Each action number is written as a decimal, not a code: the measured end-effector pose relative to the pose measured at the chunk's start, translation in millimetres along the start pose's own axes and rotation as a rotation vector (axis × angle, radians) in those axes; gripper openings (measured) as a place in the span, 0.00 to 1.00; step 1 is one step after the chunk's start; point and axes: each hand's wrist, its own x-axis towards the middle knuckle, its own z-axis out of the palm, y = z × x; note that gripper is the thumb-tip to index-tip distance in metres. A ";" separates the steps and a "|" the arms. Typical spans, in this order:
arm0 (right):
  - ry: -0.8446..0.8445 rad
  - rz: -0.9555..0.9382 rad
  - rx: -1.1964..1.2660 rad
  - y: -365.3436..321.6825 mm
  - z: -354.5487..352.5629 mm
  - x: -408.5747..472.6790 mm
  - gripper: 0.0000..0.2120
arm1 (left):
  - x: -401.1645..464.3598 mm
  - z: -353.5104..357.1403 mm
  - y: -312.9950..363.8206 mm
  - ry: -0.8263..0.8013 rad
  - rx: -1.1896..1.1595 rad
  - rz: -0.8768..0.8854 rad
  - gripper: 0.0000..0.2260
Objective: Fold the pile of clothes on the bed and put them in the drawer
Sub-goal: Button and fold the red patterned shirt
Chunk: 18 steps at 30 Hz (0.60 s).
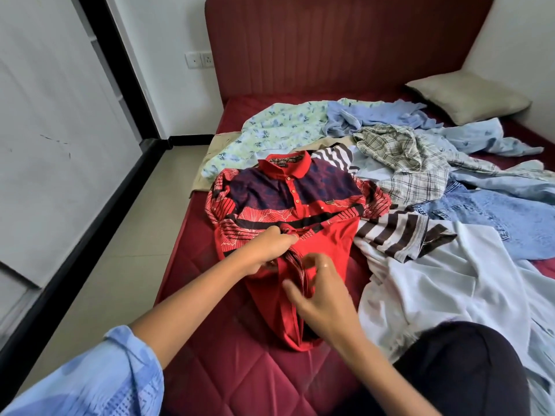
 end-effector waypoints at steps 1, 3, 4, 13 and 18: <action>-0.045 0.088 -0.044 3.1 7.5 -4.5 0.25 | 1.1 2.0 1.5 -0.019 -0.054 -0.019 0.09; -0.070 0.186 -0.114 5.2 15.6 -3.3 0.25 | 0.8 9.4 5.7 -0.091 -0.175 -0.052 0.07; -0.044 0.204 -0.129 4.7 15.3 2.1 0.24 | 1.1 13.1 7.3 -0.122 -0.214 -0.059 0.07; -0.146 0.065 -0.415 13.3 -29.6 25.3 0.21 | 6.5 -29.6 18.9 -0.104 -0.145 -0.062 0.14; -0.252 -0.293 -0.280 46.5 -74.6 19.1 0.15 | 25.0 -99.8 36.7 0.087 -0.356 -0.028 0.08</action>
